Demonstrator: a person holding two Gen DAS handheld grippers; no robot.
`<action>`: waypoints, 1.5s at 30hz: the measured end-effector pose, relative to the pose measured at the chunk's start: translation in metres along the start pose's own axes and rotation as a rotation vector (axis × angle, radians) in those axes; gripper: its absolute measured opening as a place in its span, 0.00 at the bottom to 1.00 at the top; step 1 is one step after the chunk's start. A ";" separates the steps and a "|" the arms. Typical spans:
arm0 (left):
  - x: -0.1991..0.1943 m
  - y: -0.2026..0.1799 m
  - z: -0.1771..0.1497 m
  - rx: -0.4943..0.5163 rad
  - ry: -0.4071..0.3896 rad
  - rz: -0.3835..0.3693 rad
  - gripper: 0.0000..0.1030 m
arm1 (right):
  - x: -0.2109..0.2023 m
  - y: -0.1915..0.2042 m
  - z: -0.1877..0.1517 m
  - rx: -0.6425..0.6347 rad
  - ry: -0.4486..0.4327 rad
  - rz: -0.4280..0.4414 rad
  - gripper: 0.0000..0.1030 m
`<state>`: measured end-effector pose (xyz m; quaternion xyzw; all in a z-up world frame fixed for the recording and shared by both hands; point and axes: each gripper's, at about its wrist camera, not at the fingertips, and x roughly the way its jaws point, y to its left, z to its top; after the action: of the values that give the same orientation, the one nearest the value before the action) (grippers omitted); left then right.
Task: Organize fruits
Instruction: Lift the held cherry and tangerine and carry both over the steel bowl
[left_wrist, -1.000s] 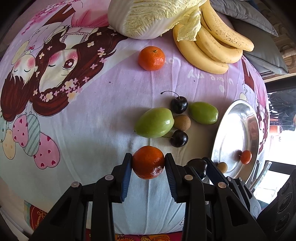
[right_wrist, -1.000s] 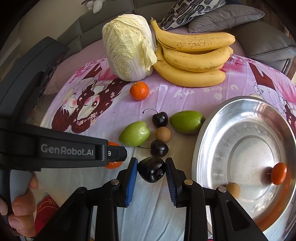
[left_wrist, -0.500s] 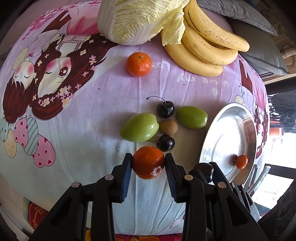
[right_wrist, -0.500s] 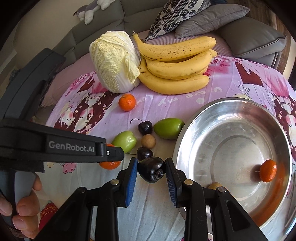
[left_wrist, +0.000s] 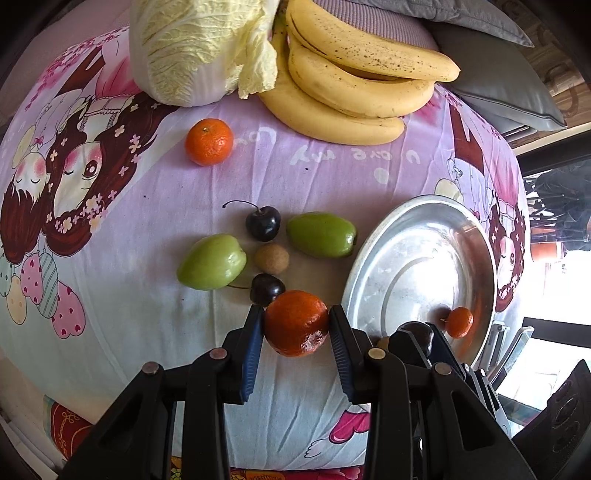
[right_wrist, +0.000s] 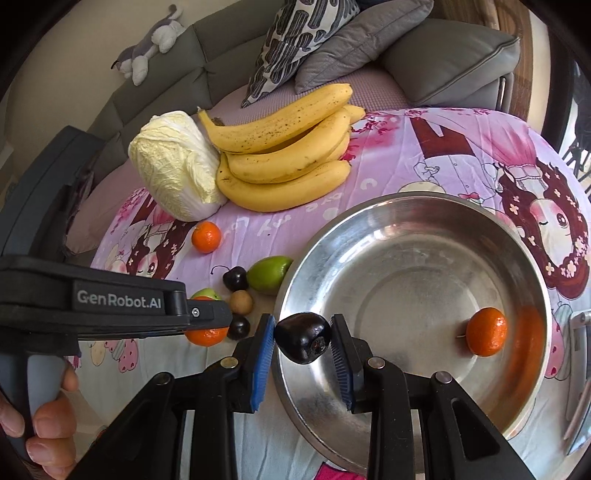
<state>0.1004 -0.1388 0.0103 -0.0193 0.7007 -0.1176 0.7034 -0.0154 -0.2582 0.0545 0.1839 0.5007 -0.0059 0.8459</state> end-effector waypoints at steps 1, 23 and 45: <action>0.001 -0.005 0.000 0.005 0.002 0.000 0.36 | 0.000 -0.006 0.001 0.015 -0.003 -0.011 0.32; 0.050 -0.080 0.013 0.090 0.060 0.012 0.36 | 0.003 -0.071 0.000 0.173 0.019 -0.130 0.32; 0.082 -0.070 0.006 0.076 0.093 0.013 0.36 | 0.014 -0.069 -0.001 0.155 0.063 -0.172 0.32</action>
<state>0.0961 -0.2234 -0.0568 0.0172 0.7278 -0.1405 0.6711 -0.0221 -0.3198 0.0211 0.2049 0.5390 -0.1114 0.8094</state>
